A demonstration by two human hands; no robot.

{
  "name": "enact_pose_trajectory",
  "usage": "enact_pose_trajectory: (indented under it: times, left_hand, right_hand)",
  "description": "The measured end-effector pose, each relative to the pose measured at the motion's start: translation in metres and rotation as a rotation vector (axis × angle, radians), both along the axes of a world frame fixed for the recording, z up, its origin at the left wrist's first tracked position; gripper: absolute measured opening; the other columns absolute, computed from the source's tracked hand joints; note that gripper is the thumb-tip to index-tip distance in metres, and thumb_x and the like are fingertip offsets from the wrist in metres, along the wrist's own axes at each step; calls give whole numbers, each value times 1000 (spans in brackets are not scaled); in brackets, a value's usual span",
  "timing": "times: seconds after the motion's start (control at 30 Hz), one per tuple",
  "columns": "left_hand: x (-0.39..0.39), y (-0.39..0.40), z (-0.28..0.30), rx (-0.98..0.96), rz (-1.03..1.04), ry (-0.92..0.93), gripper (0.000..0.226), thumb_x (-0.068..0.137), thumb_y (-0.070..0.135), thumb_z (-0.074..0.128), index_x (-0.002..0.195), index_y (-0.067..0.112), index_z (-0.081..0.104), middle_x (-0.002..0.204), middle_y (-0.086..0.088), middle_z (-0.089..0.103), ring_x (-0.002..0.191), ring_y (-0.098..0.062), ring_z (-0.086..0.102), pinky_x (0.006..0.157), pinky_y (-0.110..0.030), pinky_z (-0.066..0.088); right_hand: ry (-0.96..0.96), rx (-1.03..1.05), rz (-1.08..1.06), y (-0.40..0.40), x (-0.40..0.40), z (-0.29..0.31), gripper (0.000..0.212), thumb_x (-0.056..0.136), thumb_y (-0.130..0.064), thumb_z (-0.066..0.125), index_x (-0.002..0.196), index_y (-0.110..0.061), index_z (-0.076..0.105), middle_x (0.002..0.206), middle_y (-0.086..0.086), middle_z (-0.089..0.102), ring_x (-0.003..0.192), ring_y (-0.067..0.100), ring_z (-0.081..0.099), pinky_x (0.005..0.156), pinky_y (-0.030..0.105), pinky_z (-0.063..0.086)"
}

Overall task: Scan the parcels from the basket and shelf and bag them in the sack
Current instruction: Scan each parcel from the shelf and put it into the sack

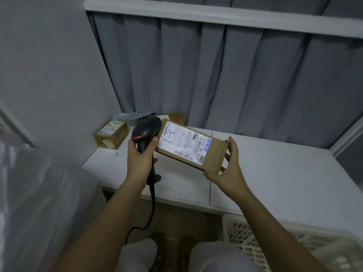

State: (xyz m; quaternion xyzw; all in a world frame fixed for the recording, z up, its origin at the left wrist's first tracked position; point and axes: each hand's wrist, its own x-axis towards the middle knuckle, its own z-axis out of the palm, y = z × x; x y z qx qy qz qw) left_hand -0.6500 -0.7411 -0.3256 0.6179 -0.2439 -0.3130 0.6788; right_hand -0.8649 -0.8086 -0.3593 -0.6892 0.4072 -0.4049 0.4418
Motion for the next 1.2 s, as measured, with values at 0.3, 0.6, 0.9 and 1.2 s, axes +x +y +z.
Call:
enact_pose_trajectory:
  times: [0.3, 0.6, 0.9, 1.2]
  left_hand:
    - [-19, 47, -11, -34, 15, 123, 48, 91, 28, 64, 133, 32, 41, 125, 2, 59, 98, -13, 64, 87, -37, 53]
    - [0, 45, -21, -83, -1, 146, 44, 92, 23, 61, 132, 28, 44, 115, 6, 66, 98, -9, 67, 76, -29, 53]
    - [13, 32, -39, 53, -228, -320, 29, 87, 23, 68, 103, 37, 48, 98, 6, 61, 88, -13, 61, 71, -28, 53]
    - [20, 38, -54, 218, -401, -470, 33, 87, 26, 69, 113, 24, 48, 94, 16, 56, 81, -1, 57, 66, -19, 45]
  right_hand:
    - [-358, 176, -192, 39, 20, 14, 52, 97, -28, 55, 142, -38, 31, 139, -8, 41, 125, 13, 43, 89, 19, 39]
    - [-612, 328, -400, 26, 53, 1, 41, 94, -22, 62, 126, -33, 38, 131, 2, 47, 107, 14, 59, 84, 34, 59]
    - [-283, 292, -335, -11, 47, -29, 54, 83, -16, 75, 129, -30, 51, 125, -5, 52, 116, 17, 56, 94, 33, 54]
    - [-241, 382, -336, -22, 38, -45, 51, 87, -18, 71, 132, -28, 49, 128, 0, 50, 117, 22, 55, 95, 44, 54]
